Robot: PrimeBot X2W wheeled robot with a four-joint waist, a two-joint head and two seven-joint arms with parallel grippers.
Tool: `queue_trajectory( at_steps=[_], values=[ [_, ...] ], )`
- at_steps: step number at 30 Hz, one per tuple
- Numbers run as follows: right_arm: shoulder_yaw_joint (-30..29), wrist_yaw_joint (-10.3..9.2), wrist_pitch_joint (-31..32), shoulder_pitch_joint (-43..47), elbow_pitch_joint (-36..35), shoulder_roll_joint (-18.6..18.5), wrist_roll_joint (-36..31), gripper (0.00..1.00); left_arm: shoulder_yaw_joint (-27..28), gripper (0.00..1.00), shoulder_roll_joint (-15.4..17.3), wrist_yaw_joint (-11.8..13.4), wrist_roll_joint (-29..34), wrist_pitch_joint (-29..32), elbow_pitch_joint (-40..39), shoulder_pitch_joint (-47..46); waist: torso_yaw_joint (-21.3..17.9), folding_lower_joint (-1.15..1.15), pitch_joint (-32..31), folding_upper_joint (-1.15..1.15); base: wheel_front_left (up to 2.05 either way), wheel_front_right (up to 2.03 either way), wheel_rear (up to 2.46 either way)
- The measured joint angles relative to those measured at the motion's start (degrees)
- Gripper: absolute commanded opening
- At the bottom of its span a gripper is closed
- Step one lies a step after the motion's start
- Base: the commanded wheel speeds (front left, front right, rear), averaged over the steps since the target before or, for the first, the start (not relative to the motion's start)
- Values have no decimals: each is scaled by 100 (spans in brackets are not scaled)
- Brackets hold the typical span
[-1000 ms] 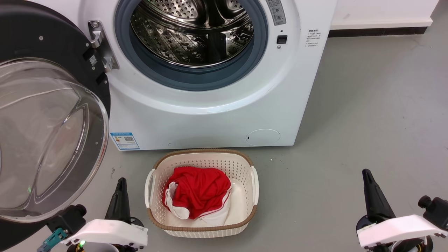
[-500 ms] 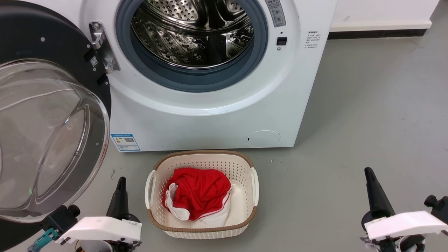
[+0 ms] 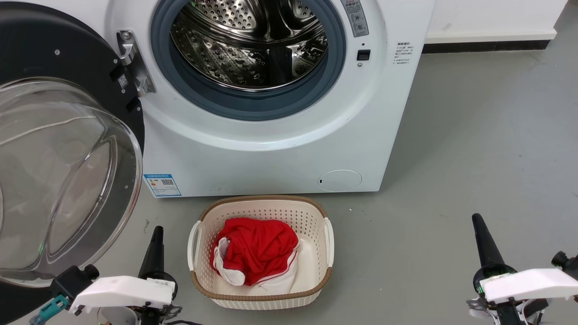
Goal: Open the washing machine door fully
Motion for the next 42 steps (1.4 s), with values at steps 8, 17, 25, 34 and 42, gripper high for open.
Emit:
queue_trajectory(
  at_steps=[8, 17, 25, 34, 42],
  values=[
    [-40, 0, 131, -76, 73, -4, 558, 0, 65, 0, -11, -57, -559, 137, 57, -38, 3, 0, -24, 0, 0, 0, 0],
    [-88, -1, 232, -139, 151, -5, 1078, 0, 109, 0, -18, -119, -1079, 265, 108, -111, 6, 0, -48, 0, 0, 0, 0],
    [-130, -1, 331, -191, 202, -5, 1500, 0, 148, 0, -23, -177, -1506, 368, 157, -136, 8, 0, -70, 0, 0, 0, 0],
    [-179, -1, 432, -222, 266, -4, 1948, 0, 201, 0, -32, -227, -1954, 483, 201, -201, 12, 0, -94, 0, 0, 0, 0],
    [-218, -1, 516, -290, 321, -2, 2314, 0, 241, 0, -37, -271, -2326, 579, 236, -237, 14, 1, -115, 0, 0, 0, 0]
  ],
)
